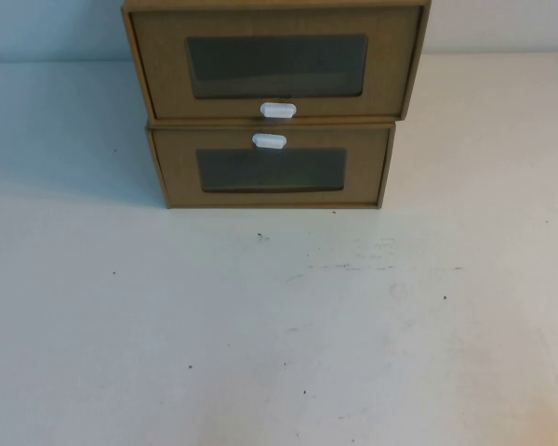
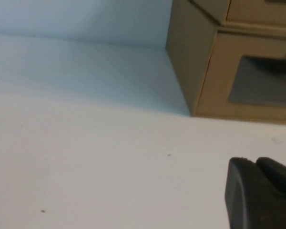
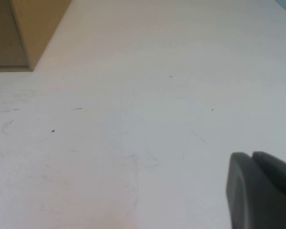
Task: Open the shoe box
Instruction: 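Pull the top drawer of the cardboard box fully open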
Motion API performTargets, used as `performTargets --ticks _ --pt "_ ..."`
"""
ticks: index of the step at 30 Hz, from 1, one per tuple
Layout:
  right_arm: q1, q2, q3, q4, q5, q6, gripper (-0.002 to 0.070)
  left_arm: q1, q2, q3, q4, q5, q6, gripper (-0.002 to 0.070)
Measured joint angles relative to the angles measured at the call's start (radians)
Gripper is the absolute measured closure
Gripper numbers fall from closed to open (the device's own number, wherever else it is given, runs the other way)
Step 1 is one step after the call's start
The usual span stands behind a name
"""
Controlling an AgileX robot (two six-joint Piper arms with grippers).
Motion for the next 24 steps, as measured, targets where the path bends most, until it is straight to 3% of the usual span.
performTargets --ticks 9,18,24 --pt "0.000 0.000 0.000 0.000 0.000 0.000 0.0689 0.000 0.000 0.000 -0.222 -0.056 -0.266 0.0679" --pt "0.000 0.000 0.000 0.000 0.000 0.000 0.0689 0.000 0.000 0.000 -0.225 -0.137 -0.271 0.0679" --pt "0.000 0.000 0.000 0.000 0.000 0.000 0.0690 -0.046 0.032 -0.187 -0.188 -0.010 -0.180 0.0679"
